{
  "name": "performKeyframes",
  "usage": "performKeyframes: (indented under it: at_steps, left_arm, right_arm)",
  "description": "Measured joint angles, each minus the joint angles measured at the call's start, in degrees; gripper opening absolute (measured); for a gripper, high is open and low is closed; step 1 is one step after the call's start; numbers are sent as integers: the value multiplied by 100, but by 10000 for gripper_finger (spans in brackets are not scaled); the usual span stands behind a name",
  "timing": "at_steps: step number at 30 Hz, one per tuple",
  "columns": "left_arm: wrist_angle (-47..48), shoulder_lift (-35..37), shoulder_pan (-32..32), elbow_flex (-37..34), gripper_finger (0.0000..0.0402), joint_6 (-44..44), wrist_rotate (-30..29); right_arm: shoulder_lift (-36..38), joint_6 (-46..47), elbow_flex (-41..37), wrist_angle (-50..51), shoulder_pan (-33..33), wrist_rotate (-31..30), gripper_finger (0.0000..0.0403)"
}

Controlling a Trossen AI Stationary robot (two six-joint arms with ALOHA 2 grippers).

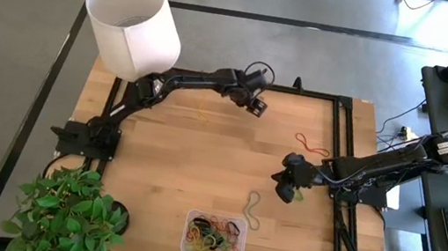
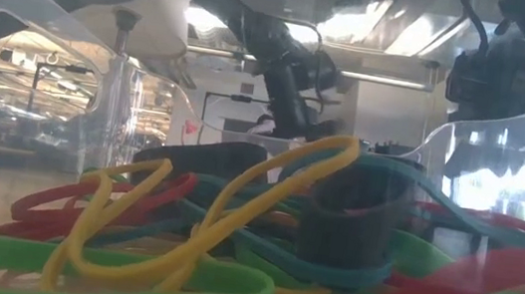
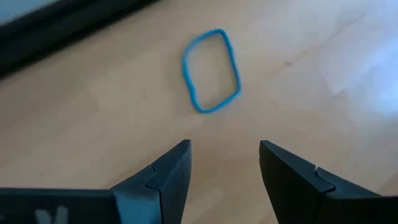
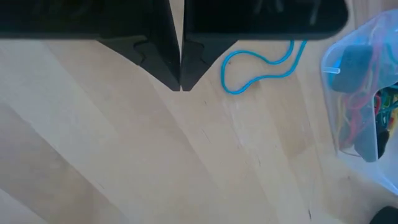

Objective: Pick and place rubber bands into bin
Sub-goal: Put the yellow rubber band into the transparent bin

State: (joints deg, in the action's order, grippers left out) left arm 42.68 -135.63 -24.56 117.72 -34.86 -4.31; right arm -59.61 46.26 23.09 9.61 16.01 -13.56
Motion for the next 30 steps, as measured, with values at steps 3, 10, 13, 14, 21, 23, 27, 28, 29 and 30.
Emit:
performKeyframes:
  at_steps: [3,10,13,14,21,23,27,28,29,30]
  left_arm:
    - [389,0,-69,162,182,219,166]
    - [1348,19,23,493,182,1065,405]
    - [1801,96,127,502,177,1263,258]
    - [1966,122,154,487,173,1269,119]
    - [3000,206,292,-124,131,1157,-549]
    - [3059,207,356,-327,122,1115,-523]
    - [3121,214,527,-668,110,981,-507]
    - [3154,210,564,-751,108,932,-507]
    - [3208,208,591,-826,106,891,-509]
    - [3235,210,617,-904,105,855,-515]
  right_arm:
    - [0,2,0,0,-21,-3,17]
    - [0,0,0,-20,-37,-172,17]
    - [0,0,0,-75,-67,-332,17]
    - [0,-2,0,-84,-84,-339,17]
    - [0,-3,0,-148,-122,-339,17]
    - [0,-2,0,-184,-122,-337,17]
    - [0,2,0,-219,-122,-335,17]
    - [0,2,0,-227,-122,-335,17]
    - [0,1,0,-221,-122,-335,17]
    - [0,0,0,-221,-122,-335,17]
